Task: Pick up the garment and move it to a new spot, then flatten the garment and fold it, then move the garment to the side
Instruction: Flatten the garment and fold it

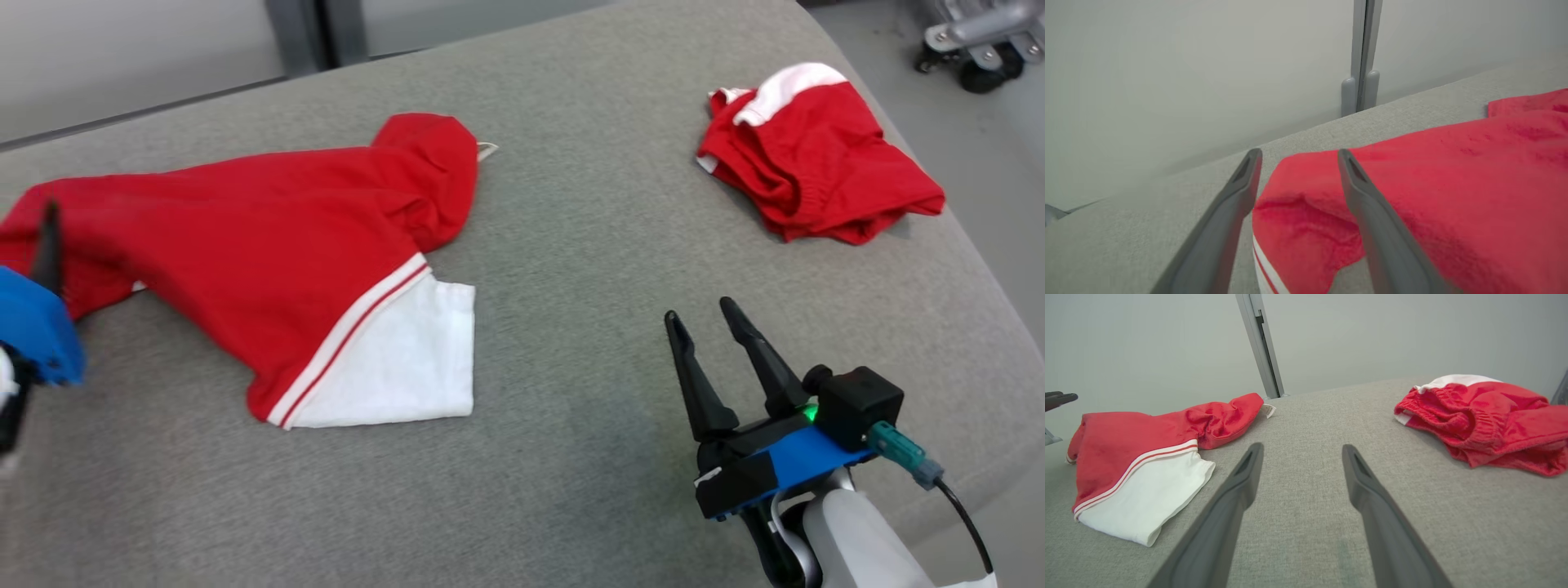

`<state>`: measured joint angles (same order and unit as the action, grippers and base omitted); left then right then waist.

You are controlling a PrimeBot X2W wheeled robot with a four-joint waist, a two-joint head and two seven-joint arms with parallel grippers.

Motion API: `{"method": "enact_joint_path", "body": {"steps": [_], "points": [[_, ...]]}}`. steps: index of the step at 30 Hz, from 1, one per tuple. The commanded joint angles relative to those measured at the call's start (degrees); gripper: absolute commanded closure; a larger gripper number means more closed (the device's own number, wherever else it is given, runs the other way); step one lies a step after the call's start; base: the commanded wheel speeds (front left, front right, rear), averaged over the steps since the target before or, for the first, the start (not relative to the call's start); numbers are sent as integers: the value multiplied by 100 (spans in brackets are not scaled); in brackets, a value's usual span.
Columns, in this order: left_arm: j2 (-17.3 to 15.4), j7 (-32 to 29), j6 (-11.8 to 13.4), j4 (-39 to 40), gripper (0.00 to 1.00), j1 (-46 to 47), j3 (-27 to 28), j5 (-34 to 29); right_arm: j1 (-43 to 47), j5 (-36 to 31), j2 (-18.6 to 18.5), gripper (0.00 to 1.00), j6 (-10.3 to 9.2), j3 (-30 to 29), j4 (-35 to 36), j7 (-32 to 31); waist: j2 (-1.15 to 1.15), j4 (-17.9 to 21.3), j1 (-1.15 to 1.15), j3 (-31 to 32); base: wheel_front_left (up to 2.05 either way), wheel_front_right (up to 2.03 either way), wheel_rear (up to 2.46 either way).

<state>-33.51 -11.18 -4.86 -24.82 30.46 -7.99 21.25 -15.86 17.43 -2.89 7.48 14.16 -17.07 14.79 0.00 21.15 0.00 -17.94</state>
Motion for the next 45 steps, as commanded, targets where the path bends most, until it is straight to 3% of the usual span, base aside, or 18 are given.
{"method": "enact_joint_path", "body": {"steps": [1,8,14,22,28,32,42,43,44,45], "points": [[59,-47,2,-61,0,-120,-21,48,61,-33,0,0,3,-56,-10,30,0,-86,0,7,0,0,0],[659,57,-87,-176,0,-527,-213,444,90,-184,1,0,3,-253,9,38,0,-615,0,229,0,0,0],[1255,500,19,-16,0,-891,-380,554,204,-312,-1,0,3,-349,33,-32,0,-1106,0,442,0,0,0],[2096,629,-57,220,0,-1413,-1010,647,367,-472,-2,0,3,-609,220,-220,0,-1546,0,625,0,0,0],[2411,663,-75,96,0,-1316,-1257,646,372,-430,-3,0,3,-516,373,-311,0,-1481,0,605,0,0,0],[2447,636,-52,-110,0,-1183,-1369,575,420,-359,-4,0,3,-462,382,-292,0,-1287,0,551,0,0,0],[2344,539,392,-845,0,-947,-1350,357,378,-242,-3,0,3,-395,321,-190,0,-793,0,396,0,0,0],[2336,496,355,-901,21,-961,-1369,373,378,-224,-2,0,3,-395,308,-178,0,-755,0,389,0,0,0],[2345,445,309,-933,92,-989,-1391,417,389,-226,-2,0,3,-412,293,-161,0,-738,0,389,0,0,0],[2354,410,275,-934,100,-1018,-1386,476,407,-229,-2,0,3,-434,280,-154,0,-728,0,394,0,0,0]]}}
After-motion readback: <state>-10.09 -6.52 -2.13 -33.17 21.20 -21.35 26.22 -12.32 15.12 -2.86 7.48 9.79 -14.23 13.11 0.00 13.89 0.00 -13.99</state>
